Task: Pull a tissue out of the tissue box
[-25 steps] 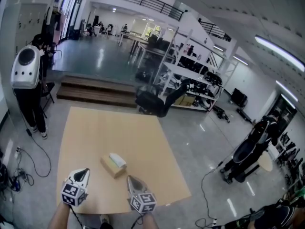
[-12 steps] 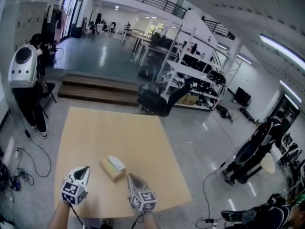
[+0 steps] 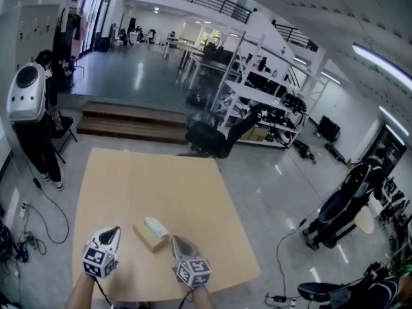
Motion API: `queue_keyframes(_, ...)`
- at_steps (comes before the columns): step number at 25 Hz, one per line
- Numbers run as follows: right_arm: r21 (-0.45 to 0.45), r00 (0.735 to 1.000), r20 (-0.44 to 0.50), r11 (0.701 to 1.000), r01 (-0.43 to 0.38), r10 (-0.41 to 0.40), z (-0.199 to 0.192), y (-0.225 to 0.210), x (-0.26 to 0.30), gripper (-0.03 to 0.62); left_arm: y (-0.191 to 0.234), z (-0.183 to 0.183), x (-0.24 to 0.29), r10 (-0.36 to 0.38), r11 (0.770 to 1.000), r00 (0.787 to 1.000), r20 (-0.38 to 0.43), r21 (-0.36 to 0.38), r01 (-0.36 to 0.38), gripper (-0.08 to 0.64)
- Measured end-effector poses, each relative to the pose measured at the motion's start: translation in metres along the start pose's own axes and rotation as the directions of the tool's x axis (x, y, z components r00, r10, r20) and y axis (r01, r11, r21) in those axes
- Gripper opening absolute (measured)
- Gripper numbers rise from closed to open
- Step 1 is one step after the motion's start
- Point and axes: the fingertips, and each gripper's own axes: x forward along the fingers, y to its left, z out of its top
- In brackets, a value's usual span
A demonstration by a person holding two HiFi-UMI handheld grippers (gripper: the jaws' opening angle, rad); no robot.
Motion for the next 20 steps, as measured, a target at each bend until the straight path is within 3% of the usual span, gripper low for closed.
queue_keyframes(10, 0.020, 0.999, -0.034, 1.000, -0.008, 0.009, -0.009, -0.015, 0.034, 0.011, 0.016, -0.013, 0.029, 0.001, 1.000, 0.999, -0.038, -0.019, -0.002, 0.008)
queue_keyframes(20, 0.058, 0.994, -0.113, 0.998, -0.006, 0.013, -0.050, -0.017, 0.050, 0.011, 0.026, -0.055, 0.032, 0.001, 0.999, 0.993, -0.119, -0.052, -0.008, 0.008)
